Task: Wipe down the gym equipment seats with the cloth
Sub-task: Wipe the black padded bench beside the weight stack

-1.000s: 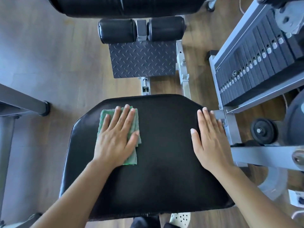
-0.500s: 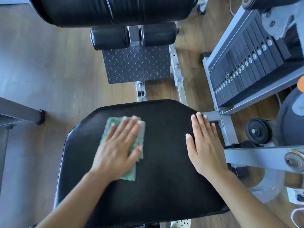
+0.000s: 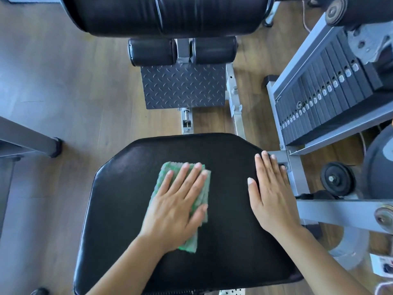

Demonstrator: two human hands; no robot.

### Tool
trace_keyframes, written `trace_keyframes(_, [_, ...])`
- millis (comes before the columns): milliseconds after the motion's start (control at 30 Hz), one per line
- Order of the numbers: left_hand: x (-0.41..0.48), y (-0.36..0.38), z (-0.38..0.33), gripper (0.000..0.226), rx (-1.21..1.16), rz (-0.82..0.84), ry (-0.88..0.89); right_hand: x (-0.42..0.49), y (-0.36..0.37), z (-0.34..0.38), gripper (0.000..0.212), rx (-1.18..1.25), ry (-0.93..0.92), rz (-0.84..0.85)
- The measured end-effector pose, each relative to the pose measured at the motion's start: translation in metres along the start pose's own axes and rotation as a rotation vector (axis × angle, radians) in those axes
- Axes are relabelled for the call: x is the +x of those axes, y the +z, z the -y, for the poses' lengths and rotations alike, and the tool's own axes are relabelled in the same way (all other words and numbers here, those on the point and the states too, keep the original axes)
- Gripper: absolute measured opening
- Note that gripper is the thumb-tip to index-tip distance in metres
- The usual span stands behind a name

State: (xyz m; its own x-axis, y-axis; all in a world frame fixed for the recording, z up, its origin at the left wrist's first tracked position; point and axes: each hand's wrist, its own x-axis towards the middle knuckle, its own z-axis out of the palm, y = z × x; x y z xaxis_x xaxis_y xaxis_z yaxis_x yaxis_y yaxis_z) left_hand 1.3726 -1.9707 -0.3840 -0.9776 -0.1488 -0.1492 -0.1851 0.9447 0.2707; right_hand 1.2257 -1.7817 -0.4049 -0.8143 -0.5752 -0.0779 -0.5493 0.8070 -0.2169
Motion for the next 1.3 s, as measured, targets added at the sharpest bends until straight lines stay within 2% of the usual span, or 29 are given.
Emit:
trace_keyframes(67, [-0.029, -0.004, 0.026, 0.065, -0.014, -0.012, -0.067, 0.001, -0.001, 0.001, 0.062, -0.002, 0.001, -0.002])
trace_keyframes(167, [-0.047, -0.013, 0.065, 0.066, -0.011, -0.033, -0.272, 0.001, 0.000, 0.001, 0.062, -0.002, 0.006, -0.005])
trace_keyframes(267, [-0.021, -0.016, 0.078, 0.067, 0.003, -0.073, -0.429, 0.001, 0.000, 0.001, 0.062, -0.012, 0.008, -0.011])
trace_keyframes(333, [0.011, -0.015, 0.071, 0.070, 0.020, -0.102, -0.461, 0.001, 0.001, 0.002, 0.062, -0.015, 0.009, -0.011])
trace_keyframes(433, [0.055, -0.008, 0.042, 0.071, 0.020, -0.071, -0.376, 0.001, 0.002, 0.001, 0.063, -0.013, 0.008, -0.009])
trace_keyframes(567, [0.072, 0.004, -0.017, 0.068, 0.020, -0.036, -0.152, 0.001, 0.003, 0.000, 0.062, -0.009, -0.006, -0.018])
trace_keyframes(700, [0.035, 0.009, -0.046, 0.064, 0.000, -0.004, 0.026, 0.000, 0.002, -0.001, 0.062, -0.007, -0.010, -0.013])
trace_keyframes(800, [-0.013, 0.006, -0.035, 0.065, -0.021, 0.014, 0.045, 0.001, 0.002, 0.000, 0.063, -0.004, -0.001, -0.008])
trace_keyframes(900, [-0.054, -0.001, 0.004, 0.067, -0.032, -0.003, -0.079, 0.000, 0.001, 0.000, 0.063, -0.007, 0.003, -0.003])
trace_keyframes(1033, [-0.086, -0.010, 0.055, 0.066, -0.040, -0.048, -0.459, 0.000, 0.001, 0.001, 0.062, 0.002, 0.014, 0.013])
trace_keyframes(1100, [-0.090, -0.010, 0.060, 0.065, -0.037, -0.049, -0.497, 0.001, 0.001, 0.002, 0.062, 0.004, 0.018, 0.017])
trace_keyframes(1200, [-0.082, -0.010, 0.067, 0.065, -0.008, -0.053, -0.418, 0.000, 0.001, 0.002, 0.062, -0.001, 0.013, 0.021])
trace_keyframes(1300, [-0.049, -0.015, 0.081, 0.068, -0.023, -0.105, -0.528, 0.000, 0.001, 0.002, 0.063, 0.012, 0.015, 0.017])
